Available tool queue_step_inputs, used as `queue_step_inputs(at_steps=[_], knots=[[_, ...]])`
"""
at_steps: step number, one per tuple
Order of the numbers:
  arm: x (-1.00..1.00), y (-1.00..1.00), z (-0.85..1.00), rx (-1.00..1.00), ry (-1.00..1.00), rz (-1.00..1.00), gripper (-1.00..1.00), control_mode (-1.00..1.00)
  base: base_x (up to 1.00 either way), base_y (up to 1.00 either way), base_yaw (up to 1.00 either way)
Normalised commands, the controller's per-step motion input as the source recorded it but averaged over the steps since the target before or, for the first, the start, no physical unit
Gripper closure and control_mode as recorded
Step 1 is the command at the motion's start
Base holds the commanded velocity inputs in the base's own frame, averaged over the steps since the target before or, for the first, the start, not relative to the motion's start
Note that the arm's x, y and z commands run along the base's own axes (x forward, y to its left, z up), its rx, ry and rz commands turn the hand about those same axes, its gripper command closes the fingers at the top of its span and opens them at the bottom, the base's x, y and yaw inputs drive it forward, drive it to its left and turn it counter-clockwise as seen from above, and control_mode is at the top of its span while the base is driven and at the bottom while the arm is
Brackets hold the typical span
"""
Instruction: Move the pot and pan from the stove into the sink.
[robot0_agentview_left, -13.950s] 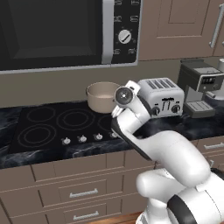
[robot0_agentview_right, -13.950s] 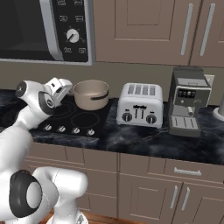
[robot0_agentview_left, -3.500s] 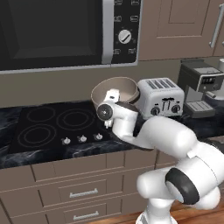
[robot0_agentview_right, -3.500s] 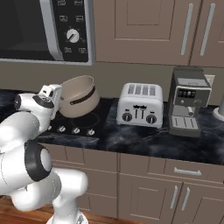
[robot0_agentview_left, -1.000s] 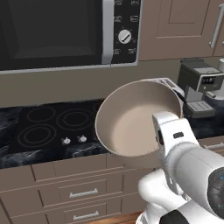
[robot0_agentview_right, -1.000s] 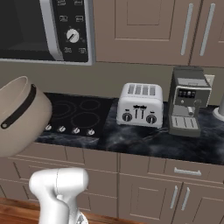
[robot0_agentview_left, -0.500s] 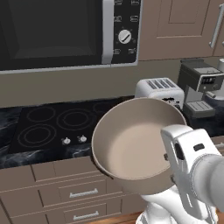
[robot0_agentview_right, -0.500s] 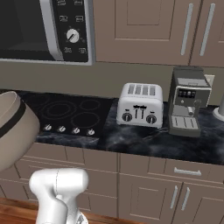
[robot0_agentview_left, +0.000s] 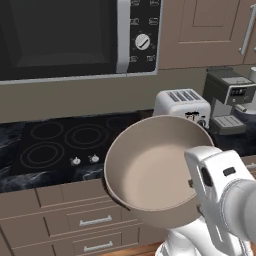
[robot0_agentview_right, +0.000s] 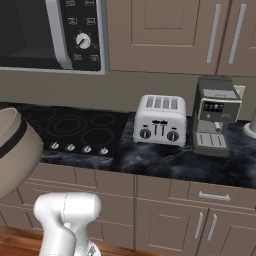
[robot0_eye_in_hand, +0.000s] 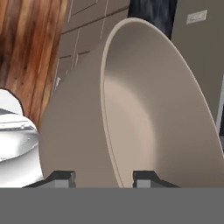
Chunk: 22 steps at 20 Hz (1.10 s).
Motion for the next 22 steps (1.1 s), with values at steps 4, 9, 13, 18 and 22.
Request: queue_step_inputs(at_steps=[4,9,13,18,22], knots=[[0.0,0.0,0.0,0.0,0.0,0.0,1.0,1.0,-0.41,0.01,0.13],[0.0,0.0,0.0,0.0,0.0,0.0,1.0,1.0,-0.44,0.01,0.32],[0.0,0.0,0.0,0.0,0.0,0.0,1.0,1.0,-0.27,0.0,0.42],[0.0,0.0,0.0,0.0,0.0,0.0,1.0,1.0,-0.14,0.0,0.47],[0.0,0.0,0.0,0.0,0.0,0.0,1.0,1.0,-0.14,0.0,0.48]])
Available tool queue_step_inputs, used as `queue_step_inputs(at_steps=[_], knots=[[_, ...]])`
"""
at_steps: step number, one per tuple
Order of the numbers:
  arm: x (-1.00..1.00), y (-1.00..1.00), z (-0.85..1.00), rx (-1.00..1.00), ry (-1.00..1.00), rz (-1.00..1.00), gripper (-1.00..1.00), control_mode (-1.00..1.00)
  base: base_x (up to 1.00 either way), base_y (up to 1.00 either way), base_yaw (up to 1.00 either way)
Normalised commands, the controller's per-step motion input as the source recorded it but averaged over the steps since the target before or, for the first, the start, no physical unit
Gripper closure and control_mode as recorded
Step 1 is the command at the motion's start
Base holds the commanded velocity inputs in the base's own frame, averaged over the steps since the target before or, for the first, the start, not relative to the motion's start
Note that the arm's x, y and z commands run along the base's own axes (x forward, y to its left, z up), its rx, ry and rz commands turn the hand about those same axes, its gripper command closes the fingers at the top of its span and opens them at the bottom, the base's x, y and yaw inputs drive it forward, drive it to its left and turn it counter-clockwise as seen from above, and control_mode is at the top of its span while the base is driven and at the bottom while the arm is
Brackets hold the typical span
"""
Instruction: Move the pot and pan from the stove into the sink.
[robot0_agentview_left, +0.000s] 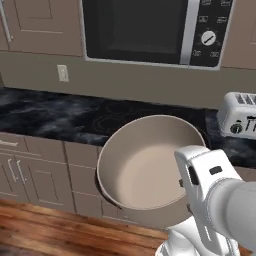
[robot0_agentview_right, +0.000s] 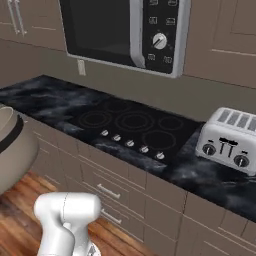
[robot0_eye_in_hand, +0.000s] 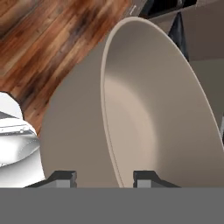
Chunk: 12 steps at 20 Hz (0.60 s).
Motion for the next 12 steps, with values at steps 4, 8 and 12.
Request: queue_step_inputs(at_steps=[4,8,12], knots=[[0.0,0.0,0.0,0.0,0.0,0.0,1.0,1.0,-0.14,0.0,0.49],[0.0,0.0,0.0,0.0,0.0,0.0,1.0,1.0,-0.13,0.0,0.49],[0.0,0.0,0.0,0.0,0.0,0.0,1.0,1.0,-0.11,0.0,0.49]])
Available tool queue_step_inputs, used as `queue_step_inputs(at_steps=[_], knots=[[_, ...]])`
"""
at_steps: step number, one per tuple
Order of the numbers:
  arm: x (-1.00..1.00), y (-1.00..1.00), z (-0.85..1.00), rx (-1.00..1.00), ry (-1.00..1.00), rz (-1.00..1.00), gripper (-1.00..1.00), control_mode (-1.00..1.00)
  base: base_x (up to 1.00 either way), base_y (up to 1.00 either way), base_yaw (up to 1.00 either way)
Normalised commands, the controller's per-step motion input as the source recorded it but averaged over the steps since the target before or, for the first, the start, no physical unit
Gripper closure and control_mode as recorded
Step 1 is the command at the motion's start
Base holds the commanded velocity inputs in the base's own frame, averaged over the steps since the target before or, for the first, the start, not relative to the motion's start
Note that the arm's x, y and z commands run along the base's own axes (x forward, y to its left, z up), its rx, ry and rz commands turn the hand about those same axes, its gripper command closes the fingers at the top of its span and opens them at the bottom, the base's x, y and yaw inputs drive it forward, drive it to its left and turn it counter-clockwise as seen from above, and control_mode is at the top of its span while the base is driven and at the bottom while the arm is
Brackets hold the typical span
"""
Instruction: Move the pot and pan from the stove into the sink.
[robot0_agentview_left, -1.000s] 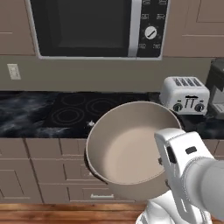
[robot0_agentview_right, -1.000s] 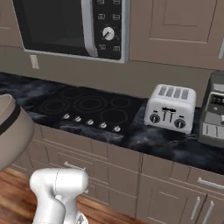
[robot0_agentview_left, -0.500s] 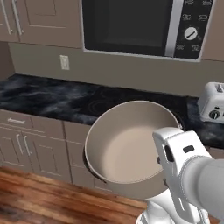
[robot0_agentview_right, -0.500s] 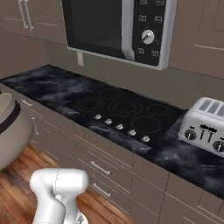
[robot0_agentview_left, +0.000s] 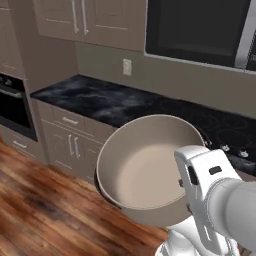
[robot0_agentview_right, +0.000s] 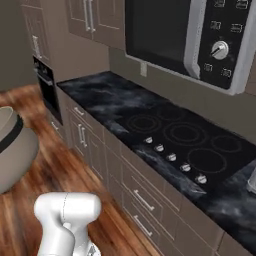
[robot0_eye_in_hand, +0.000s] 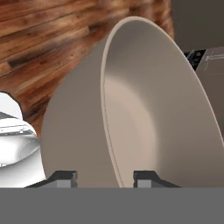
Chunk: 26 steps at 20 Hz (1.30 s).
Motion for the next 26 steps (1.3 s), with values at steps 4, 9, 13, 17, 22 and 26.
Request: queue_step_inputs(at_steps=[4,9,13,17,22,26], knots=[[0.0,0.0,0.0,0.0,0.0,0.0,1.0,1.0,-0.14,0.0,0.49],[0.0,0.0,0.0,0.0,0.0,0.0,1.0,1.0,-0.16,0.0,0.48],[0.0,0.0,0.0,0.0,0.0,0.0,1.0,1.0,-0.14,0.0,0.49],[0.0,0.0,0.0,0.0,0.0,0.0,1.0,1.0,-0.1,0.0,0.5],[0.0,0.0,0.0,0.0,0.0,0.0,1.0,1.0,-0.04,0.0,0.5],[0.0,0.0,0.0,0.0,0.0,0.0,1.0,1.0,-0.03,0.0,0.5]])
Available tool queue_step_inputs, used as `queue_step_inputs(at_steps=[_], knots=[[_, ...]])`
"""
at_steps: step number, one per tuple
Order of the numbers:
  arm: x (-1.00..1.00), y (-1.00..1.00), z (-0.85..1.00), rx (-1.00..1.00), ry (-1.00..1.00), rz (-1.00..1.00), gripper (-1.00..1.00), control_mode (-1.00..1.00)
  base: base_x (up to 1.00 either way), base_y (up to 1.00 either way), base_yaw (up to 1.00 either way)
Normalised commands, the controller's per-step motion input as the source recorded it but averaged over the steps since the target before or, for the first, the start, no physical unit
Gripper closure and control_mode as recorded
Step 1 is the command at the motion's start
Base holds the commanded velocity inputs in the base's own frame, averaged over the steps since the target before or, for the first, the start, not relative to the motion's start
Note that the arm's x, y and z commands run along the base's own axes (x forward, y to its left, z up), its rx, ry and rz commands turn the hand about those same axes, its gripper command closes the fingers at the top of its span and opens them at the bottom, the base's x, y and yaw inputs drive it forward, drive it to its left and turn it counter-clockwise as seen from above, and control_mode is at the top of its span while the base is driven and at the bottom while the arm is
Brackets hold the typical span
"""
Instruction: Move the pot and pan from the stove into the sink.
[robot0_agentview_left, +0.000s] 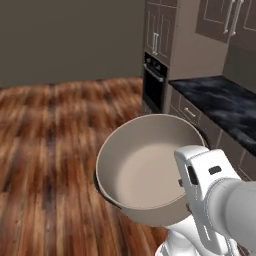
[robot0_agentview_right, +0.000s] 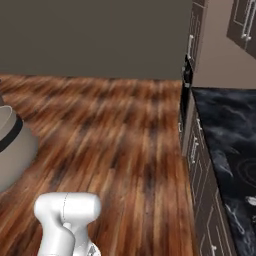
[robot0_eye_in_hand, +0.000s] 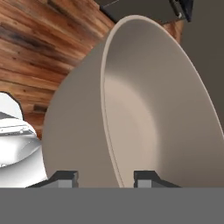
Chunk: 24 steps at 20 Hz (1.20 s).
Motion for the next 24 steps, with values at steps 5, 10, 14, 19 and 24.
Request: queue_step_inputs(at_steps=[5,10,14,19,24], knots=[[0.0,0.0,0.0,0.0,0.0,0.0,1.0,1.0,-0.03,0.0,0.5],[0.0,0.0,0.0,0.0,0.0,0.0,1.0,1.0,-0.02,0.0,0.5],[0.0,0.0,0.0,0.0,0.0,0.0,1.0,1.0,-0.02,0.0,0.5],[0.0,0.0,0.0,0.0,0.0,0.0,1.0,1.0,-0.01,0.0,0.5],[0.0,0.0,0.0,0.0,0.0,0.0,1.0,1.0,-0.01,0.0,0.5]])
